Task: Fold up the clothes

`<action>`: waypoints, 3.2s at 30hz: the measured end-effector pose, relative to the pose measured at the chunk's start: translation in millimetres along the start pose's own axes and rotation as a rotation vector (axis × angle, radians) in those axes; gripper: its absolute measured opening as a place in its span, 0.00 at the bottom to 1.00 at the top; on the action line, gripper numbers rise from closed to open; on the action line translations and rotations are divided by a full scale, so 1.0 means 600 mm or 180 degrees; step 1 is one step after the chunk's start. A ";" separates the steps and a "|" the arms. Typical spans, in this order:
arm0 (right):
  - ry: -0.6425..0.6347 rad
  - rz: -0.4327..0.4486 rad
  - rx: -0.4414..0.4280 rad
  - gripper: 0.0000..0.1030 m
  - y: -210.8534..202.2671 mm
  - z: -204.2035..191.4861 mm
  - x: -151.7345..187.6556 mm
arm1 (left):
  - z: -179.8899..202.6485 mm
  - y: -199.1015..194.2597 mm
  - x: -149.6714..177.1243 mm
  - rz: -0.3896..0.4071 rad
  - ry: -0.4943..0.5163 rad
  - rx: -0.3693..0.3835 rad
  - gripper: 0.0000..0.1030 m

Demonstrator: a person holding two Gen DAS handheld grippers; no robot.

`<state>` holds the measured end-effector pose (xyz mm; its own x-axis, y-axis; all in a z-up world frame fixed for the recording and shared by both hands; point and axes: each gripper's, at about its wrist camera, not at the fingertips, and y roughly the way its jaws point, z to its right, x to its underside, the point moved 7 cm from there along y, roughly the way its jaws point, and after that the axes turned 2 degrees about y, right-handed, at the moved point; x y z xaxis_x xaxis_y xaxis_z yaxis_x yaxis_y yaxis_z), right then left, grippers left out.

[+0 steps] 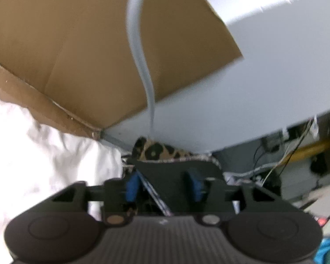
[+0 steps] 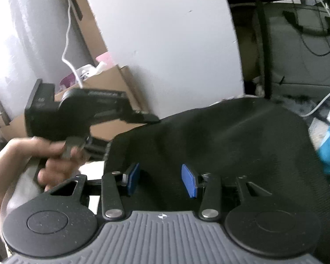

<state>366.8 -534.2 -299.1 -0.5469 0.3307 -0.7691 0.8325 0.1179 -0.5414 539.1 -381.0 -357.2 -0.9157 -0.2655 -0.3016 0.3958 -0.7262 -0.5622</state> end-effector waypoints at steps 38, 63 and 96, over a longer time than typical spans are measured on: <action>0.0045 0.0306 0.0380 0.44 -0.028 0.040 0.003 | 0.073 -0.068 0.080 -0.0035 0.1298 -0.0065 0.13; -0.0032 0.0352 0.0915 0.49 0.003 0.114 -0.018 | 0.036 -0.040 0.056 -0.0047 0.1334 0.0002 0.03; 0.0142 -0.0036 0.0966 0.56 -0.102 0.089 0.093 | 0.019 -0.174 0.204 0.0183 0.1739 -0.0562 0.60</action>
<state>280.7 -572.7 -327.3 -0.5461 0.3725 -0.7503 0.7582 -0.1610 -0.6318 384.9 -344.8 -326.7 -0.7420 0.0985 -0.6631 0.4925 -0.5909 -0.6389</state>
